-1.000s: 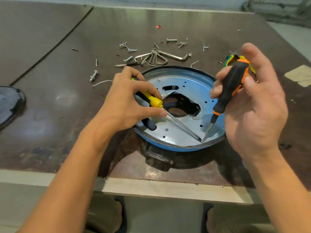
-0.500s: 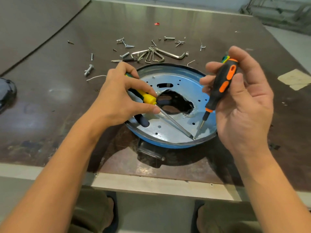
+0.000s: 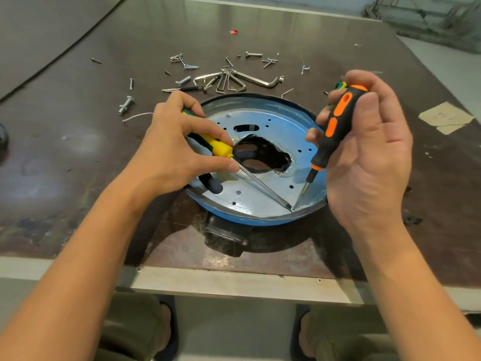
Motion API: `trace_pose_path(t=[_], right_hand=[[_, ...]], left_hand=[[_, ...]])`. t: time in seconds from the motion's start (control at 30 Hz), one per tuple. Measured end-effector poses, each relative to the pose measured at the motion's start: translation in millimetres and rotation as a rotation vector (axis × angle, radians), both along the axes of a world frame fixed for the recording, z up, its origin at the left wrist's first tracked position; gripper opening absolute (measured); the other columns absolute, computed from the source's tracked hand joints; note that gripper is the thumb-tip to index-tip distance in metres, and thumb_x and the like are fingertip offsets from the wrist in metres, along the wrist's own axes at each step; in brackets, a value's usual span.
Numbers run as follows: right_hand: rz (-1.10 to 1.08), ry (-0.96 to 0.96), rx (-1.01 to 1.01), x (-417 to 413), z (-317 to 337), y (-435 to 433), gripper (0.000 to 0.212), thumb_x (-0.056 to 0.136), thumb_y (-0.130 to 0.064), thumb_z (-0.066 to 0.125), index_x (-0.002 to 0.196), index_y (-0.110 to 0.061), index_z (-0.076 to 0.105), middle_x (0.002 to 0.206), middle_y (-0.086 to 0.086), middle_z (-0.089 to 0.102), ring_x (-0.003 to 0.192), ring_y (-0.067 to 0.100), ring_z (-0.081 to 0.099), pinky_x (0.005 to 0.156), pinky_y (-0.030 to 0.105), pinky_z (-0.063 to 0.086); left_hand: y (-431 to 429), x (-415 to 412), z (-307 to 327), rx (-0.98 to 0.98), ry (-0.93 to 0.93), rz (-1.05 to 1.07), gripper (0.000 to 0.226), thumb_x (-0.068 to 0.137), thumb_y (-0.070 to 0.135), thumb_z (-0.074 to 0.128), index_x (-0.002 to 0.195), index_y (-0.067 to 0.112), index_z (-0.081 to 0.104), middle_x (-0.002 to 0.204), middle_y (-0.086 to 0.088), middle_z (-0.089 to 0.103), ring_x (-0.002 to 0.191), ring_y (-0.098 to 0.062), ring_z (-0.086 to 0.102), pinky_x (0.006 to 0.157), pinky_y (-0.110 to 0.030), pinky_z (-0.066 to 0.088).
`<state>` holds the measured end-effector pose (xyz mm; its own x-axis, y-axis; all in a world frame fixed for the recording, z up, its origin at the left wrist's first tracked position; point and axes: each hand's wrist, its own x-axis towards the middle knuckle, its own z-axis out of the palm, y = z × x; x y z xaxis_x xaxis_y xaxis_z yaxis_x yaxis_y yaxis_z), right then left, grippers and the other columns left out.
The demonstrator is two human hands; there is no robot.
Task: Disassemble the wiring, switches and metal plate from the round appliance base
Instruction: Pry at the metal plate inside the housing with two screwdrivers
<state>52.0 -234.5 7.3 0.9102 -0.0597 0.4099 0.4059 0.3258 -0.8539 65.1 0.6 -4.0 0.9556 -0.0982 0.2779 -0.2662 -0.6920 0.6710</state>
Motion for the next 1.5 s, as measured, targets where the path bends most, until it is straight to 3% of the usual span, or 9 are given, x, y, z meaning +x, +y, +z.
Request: trace_pose_path(t=[0.07,0.27,0.43,0.6,0.8,1.0,1.2,1.37,1.5], right_hand=[[-0.052,-0.035,-0.058,-0.4,-0.2,1.3,0.023,0.102,-0.015,0.059,0.124,-0.01,0.057,0.094,0.005,0.056,0.08,0.021,0.055,0.073,0.038,0.05],[-0.011,-0.064,-0.119,0.5,-2.0,-1.2,0.026,0.109,-0.009,0.044,0.133,-0.008,0.052,0.105,0.013,0.067,0.084,0.025,0.067,0.081,0.037,0.053],[-0.021,-0.115,-0.154,-2.7,2.8,2.6,0.026,0.098,-0.018,0.068,0.119,-0.017,0.053,0.089,0.009,0.05,0.08,0.029,0.048,0.076,0.041,0.047],[0.043,-0.072,-0.137,-0.2,0.3,-2.8,0.024,0.108,-0.005,0.04,0.131,-0.005,0.047,0.101,0.014,0.065,0.08,0.024,0.063,0.081,0.037,0.05],[-0.01,-0.083,-0.151,-0.2,2.1,0.4,0.025,0.102,-0.021,0.062,0.124,-0.013,0.055,0.094,0.006,0.05,0.091,0.029,0.045,0.085,0.045,0.041],[0.058,-0.122,-0.171,0.5,-1.6,-3.5,0.03,0.11,-0.006,0.036,0.138,-0.003,0.047,0.106,0.017,0.065,0.084,0.024,0.061,0.083,0.034,0.05],[0.008,-0.128,-0.181,0.4,-0.5,1.0,0.03,0.1,-0.013,0.064,0.128,-0.013,0.054,0.095,0.005,0.053,0.089,0.024,0.048,0.081,0.038,0.043],[0.046,-0.105,-0.169,0.6,-1.1,-3.0,0.031,0.107,-0.004,0.045,0.138,-0.004,0.048,0.11,0.018,0.068,0.087,0.024,0.067,0.081,0.032,0.053],[-0.005,-0.093,-0.129,1.2,0.6,1.9,0.03,0.101,-0.028,0.063,0.128,-0.015,0.057,0.104,0.006,0.061,0.091,0.019,0.056,0.083,0.03,0.047]], left_hand=[[0.2,-1.0,0.9,0.003,0.003,-0.008,0.044,0.05,0.059,0.083,0.089,0.04,0.076,0.111,0.009,0.038,0.114,-0.013,0.036,0.083,-0.014,0.032],[-0.6,-0.8,1.5,0.002,0.017,-0.003,0.042,0.051,0.055,0.086,0.088,0.039,0.076,0.111,0.009,0.038,0.115,-0.014,0.037,0.082,-0.013,0.032],[-0.3,-1.1,2.1,-0.006,0.015,-0.007,0.041,0.05,0.058,0.084,0.086,0.042,0.075,0.11,0.009,0.038,0.115,-0.015,0.038,0.082,-0.015,0.033],[-0.7,-2.2,2.2,0.0,0.02,-0.008,0.038,0.051,0.057,0.085,0.085,0.043,0.074,0.11,0.01,0.037,0.113,-0.014,0.038,0.082,-0.016,0.033],[-1.2,-2.5,3.7,0.005,0.024,-0.008,0.04,0.05,0.058,0.084,0.085,0.043,0.074,0.11,0.009,0.037,0.113,-0.014,0.037,0.081,-0.014,0.033],[-1.7,-2.5,4.0,-0.002,0.03,-0.006,0.04,0.05,0.057,0.084,0.085,0.042,0.074,0.111,0.009,0.038,0.114,-0.015,0.038,0.082,-0.015,0.033],[-1.8,-2.7,4.2,-0.007,0.03,-0.002,0.04,0.049,0.057,0.084,0.085,0.042,0.074,0.11,0.009,0.038,0.113,-0.014,0.037,0.081,-0.014,0.032],[-2.3,-2.8,4.5,-0.009,0.027,0.0,0.041,0.049,0.056,0.085,0.086,0.042,0.075,0.11,0.009,0.038,0.113,-0.015,0.039,0.084,-0.015,0.033],[-1.5,-1.9,4.2,-0.006,0.018,0.003,0.04,0.049,0.057,0.084,0.085,0.043,0.074,0.11,0.01,0.038,0.113,-0.014,0.038,0.082,-0.014,0.033]])
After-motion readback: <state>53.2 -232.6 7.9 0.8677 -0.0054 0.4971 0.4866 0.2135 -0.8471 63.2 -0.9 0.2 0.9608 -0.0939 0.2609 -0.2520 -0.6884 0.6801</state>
